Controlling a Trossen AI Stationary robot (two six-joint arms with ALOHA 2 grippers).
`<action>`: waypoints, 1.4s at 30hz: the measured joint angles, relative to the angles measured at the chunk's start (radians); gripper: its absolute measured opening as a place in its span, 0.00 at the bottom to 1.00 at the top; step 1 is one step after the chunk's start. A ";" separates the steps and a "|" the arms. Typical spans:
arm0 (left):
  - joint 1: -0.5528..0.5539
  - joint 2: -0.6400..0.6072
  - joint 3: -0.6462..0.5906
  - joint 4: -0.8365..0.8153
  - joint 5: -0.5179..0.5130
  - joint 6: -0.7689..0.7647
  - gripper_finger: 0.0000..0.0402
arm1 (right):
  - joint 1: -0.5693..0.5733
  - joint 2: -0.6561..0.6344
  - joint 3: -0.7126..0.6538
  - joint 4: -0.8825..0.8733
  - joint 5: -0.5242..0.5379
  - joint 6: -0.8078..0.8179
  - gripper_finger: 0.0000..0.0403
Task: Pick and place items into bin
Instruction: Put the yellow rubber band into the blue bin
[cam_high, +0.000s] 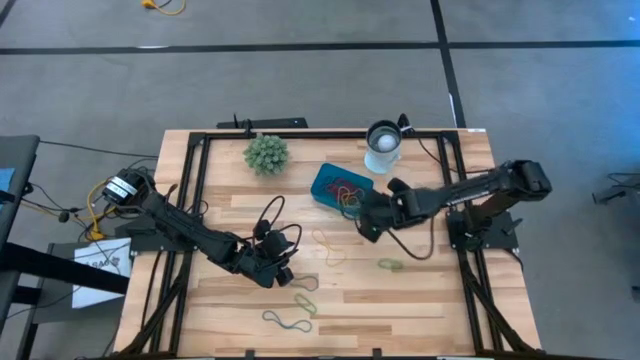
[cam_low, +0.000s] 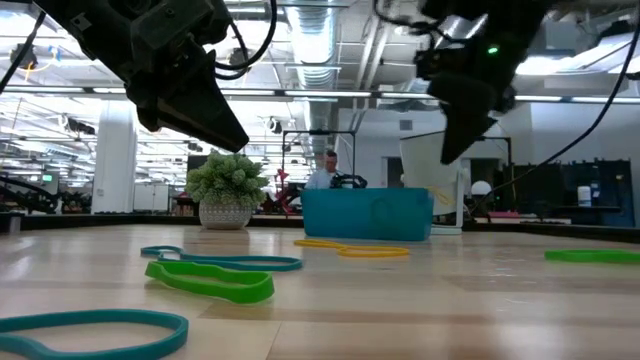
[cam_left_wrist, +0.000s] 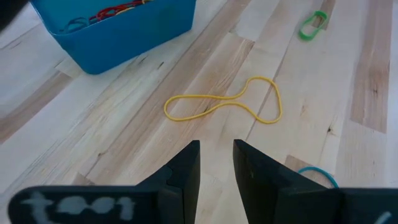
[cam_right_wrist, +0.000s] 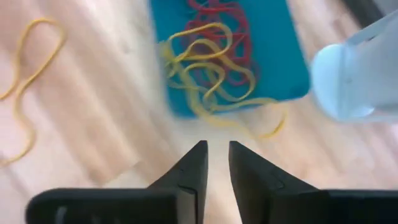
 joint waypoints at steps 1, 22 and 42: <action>0.000 0.000 0.000 -0.001 0.000 -0.002 0.21 | 0.020 -0.009 -0.019 0.014 0.001 0.021 0.14; -0.012 0.000 0.000 0.005 -0.003 -0.027 0.21 | 0.045 -0.254 -0.626 0.704 0.010 0.125 0.00; -0.011 0.000 0.000 0.010 -0.008 -0.006 0.21 | -0.088 -0.078 -0.569 0.978 0.163 0.015 0.00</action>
